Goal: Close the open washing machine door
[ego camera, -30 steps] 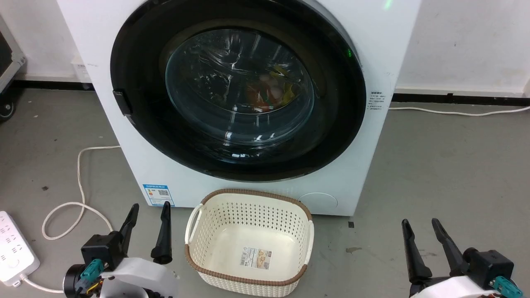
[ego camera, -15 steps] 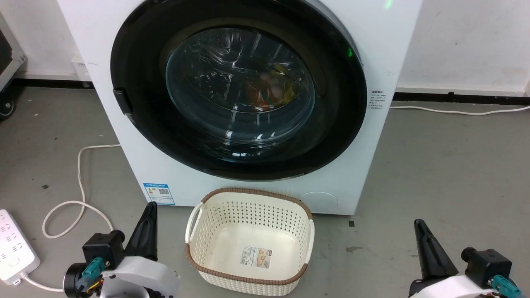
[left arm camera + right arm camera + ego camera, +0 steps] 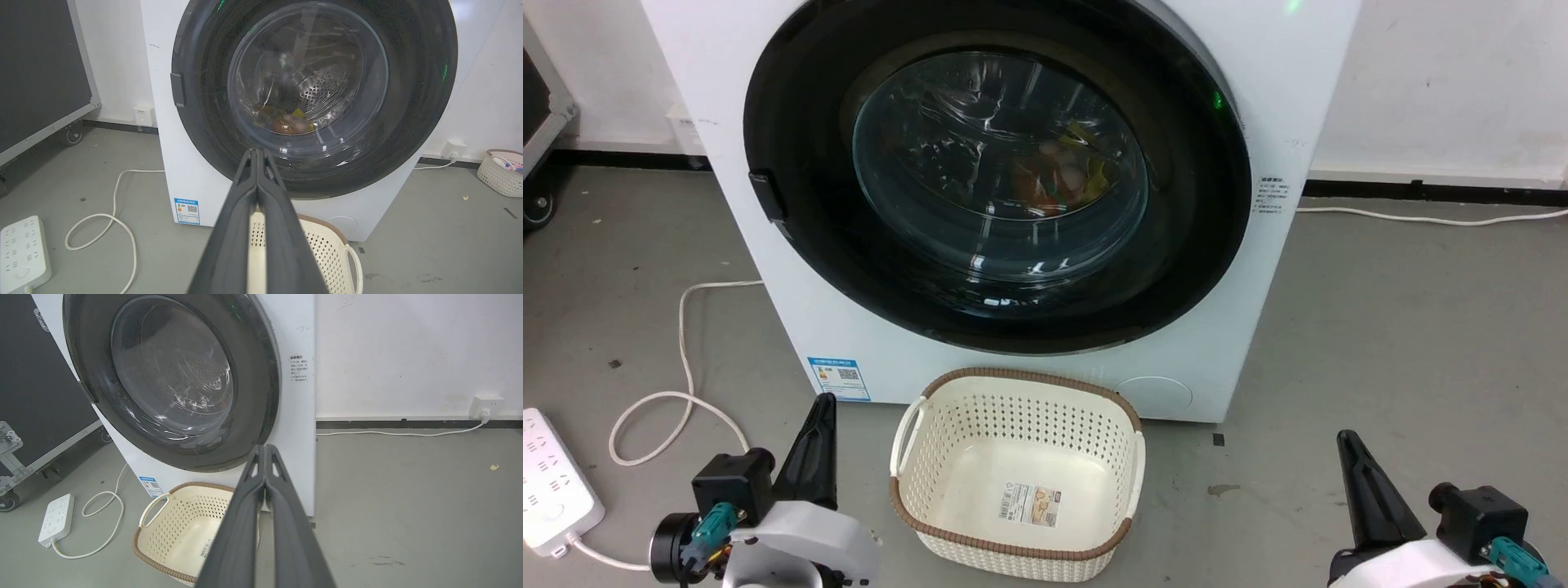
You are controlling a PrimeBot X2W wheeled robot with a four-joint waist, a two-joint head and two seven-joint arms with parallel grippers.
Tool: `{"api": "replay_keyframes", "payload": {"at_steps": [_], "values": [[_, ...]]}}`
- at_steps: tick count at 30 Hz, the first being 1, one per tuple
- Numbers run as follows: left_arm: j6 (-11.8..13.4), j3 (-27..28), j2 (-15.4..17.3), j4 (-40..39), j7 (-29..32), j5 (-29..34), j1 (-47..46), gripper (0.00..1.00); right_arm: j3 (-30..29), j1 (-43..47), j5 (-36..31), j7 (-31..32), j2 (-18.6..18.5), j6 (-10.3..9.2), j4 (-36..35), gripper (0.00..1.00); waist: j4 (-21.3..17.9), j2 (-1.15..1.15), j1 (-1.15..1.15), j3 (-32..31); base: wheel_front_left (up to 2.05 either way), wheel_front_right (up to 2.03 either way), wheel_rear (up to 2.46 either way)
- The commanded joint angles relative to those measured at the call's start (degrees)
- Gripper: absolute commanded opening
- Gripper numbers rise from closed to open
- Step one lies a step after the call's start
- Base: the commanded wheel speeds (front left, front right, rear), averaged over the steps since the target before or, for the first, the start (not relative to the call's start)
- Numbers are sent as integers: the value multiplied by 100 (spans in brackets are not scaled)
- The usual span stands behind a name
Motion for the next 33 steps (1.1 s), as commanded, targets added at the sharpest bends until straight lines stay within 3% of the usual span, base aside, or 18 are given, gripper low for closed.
{"api": "replay_keyframes", "payload": {"at_steps": [1, 33], "values": [[21, 2, -14, -44, 31, 64, 88, 0, 1, -34, -68, 23, -3, -1, -53, 0, 3, 0, 0, 3, 0, 0, 0], [113, 43, -130, -357, 313, 456, 200, 0, 7, -78, -369, 304, -7, -2, -264, 0, 68, 0, 0, 68, 0, 0, 0]]}}
